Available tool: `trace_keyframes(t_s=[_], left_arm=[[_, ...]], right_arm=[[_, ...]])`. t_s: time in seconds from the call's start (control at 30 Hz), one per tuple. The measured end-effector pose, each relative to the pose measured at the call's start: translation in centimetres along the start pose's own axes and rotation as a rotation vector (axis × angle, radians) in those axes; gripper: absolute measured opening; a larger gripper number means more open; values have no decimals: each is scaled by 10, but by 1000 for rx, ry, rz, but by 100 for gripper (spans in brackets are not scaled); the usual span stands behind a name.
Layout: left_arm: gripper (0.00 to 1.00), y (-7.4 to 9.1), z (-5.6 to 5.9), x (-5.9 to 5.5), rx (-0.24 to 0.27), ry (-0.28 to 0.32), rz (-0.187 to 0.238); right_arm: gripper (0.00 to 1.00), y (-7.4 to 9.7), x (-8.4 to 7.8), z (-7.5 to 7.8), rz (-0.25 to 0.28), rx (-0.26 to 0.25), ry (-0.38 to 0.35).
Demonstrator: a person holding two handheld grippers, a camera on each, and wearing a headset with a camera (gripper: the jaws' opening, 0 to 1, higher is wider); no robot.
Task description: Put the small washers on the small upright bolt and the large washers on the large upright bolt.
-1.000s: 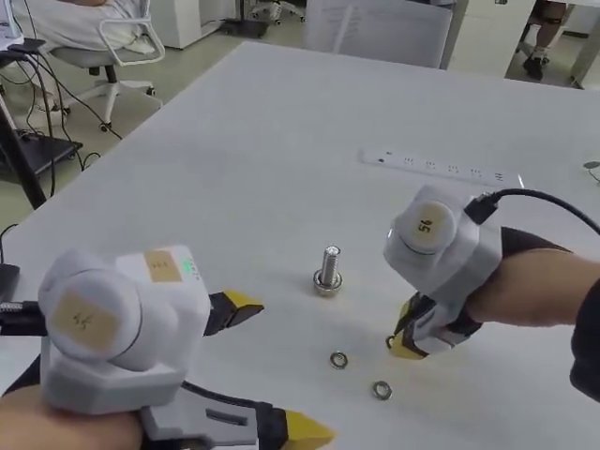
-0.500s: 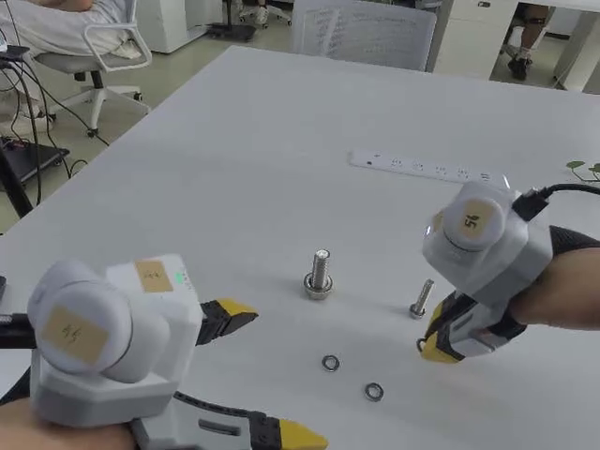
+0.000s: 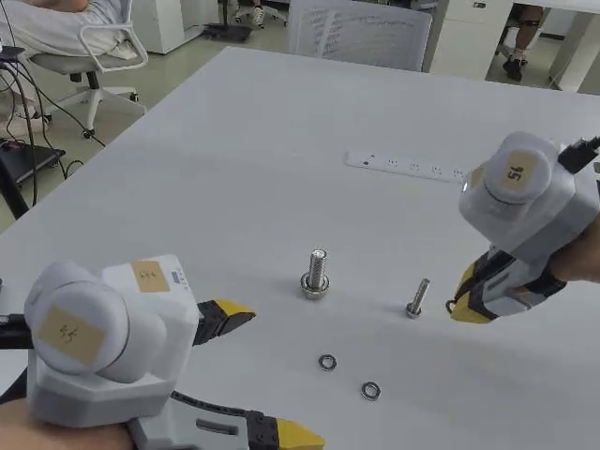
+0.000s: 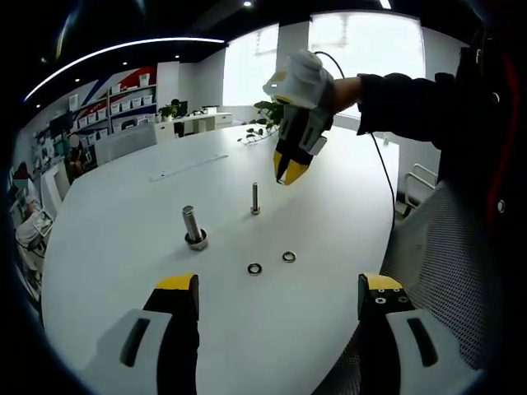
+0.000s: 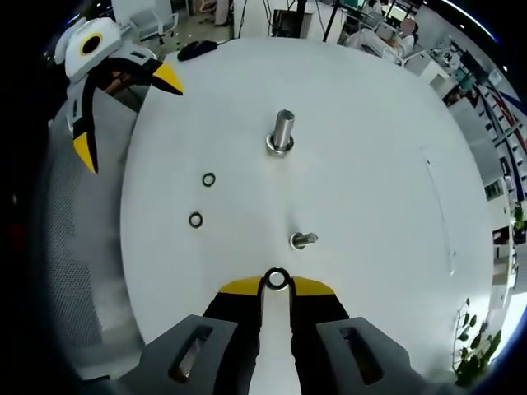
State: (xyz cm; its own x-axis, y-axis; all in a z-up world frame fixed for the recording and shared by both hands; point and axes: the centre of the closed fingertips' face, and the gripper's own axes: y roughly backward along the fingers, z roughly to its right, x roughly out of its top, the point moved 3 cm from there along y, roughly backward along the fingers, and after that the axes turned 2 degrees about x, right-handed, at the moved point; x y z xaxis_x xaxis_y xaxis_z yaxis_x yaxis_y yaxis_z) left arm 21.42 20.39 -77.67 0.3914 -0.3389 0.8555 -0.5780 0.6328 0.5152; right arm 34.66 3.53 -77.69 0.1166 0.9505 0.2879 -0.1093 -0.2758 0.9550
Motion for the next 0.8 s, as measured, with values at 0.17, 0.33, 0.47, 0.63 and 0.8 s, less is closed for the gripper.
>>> trace_keyframes(t_s=[0.17,0.33,0.47,0.63,0.8], left_arm=[[79,0,0,-1,3,3,-1],[79,0,0,-1,6,0,-4],[79,0,1,-1,4,6,-5],[79,1,0,-1,9,6,-7],[79,1,0,-1,12,8,-8]], right_arm=[[13,5,11,5,22,-11,10],[13,8,17,9,23,-20,29],[13,8,22,14,24,-24,41],[13,5,26,18,26,-18,46],[13,-2,27,18,17,-5,55]])
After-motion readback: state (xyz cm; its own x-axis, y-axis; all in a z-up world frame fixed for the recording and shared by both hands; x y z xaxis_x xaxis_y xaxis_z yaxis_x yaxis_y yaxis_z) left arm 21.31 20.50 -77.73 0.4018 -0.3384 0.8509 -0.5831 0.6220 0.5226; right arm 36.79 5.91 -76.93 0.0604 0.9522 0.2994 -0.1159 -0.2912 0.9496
